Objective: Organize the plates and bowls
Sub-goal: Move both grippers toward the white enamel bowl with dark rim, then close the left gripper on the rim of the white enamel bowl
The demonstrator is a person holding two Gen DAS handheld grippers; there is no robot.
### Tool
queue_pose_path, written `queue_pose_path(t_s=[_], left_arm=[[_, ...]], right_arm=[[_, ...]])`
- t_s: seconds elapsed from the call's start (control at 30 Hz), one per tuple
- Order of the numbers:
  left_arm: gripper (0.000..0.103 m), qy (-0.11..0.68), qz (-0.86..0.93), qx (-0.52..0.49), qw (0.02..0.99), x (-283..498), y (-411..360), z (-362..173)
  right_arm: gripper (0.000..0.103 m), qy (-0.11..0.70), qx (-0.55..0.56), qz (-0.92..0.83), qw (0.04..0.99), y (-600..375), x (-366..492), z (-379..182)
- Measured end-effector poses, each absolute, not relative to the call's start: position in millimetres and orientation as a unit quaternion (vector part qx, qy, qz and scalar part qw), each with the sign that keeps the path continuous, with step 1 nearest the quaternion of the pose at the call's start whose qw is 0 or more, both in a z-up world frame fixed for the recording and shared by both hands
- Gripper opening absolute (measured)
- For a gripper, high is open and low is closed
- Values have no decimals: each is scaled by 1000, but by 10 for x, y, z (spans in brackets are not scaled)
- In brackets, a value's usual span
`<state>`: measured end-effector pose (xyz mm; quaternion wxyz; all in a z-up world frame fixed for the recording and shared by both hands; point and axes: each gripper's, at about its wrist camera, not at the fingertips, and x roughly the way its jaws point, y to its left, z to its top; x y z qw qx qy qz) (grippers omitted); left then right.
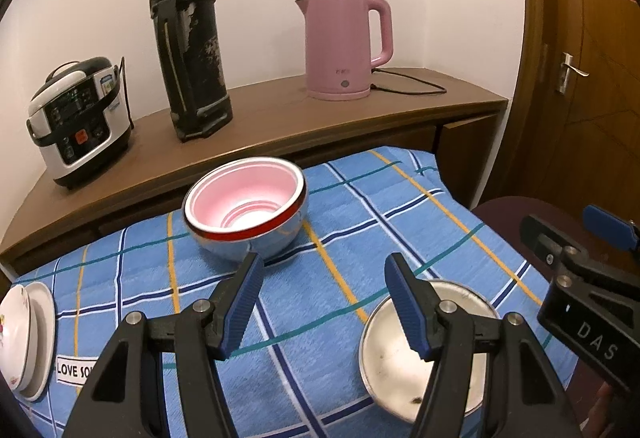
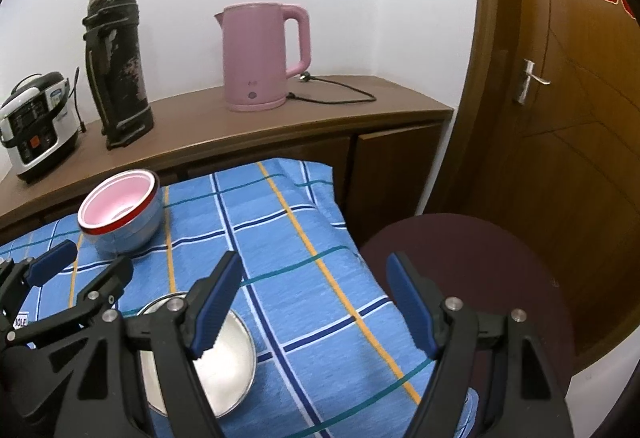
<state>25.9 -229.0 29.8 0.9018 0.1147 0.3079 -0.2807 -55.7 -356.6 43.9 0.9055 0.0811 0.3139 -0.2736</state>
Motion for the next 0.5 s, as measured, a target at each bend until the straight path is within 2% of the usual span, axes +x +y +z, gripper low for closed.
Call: queue_pose_path(t_s=[0.27, 0.33, 0.47, 0.5], left_arm=[[65, 320, -284, 102, 898, 328, -2032, 264], [65, 327, -286, 97, 896, 342, -1990, 251], [65, 337, -308, 89, 885, 295, -2014, 228], [65, 338, -312, 92, 883, 277, -2036, 226]], right_arm=[[71, 323, 87, -225, 915, -3485, -570, 335], [58, 329, 96, -208, 916, -3484, -568, 283], [50, 341, 116, -182, 915, -3496, -579, 184], [44, 343, 121, -174, 915, -3501, -587, 165]])
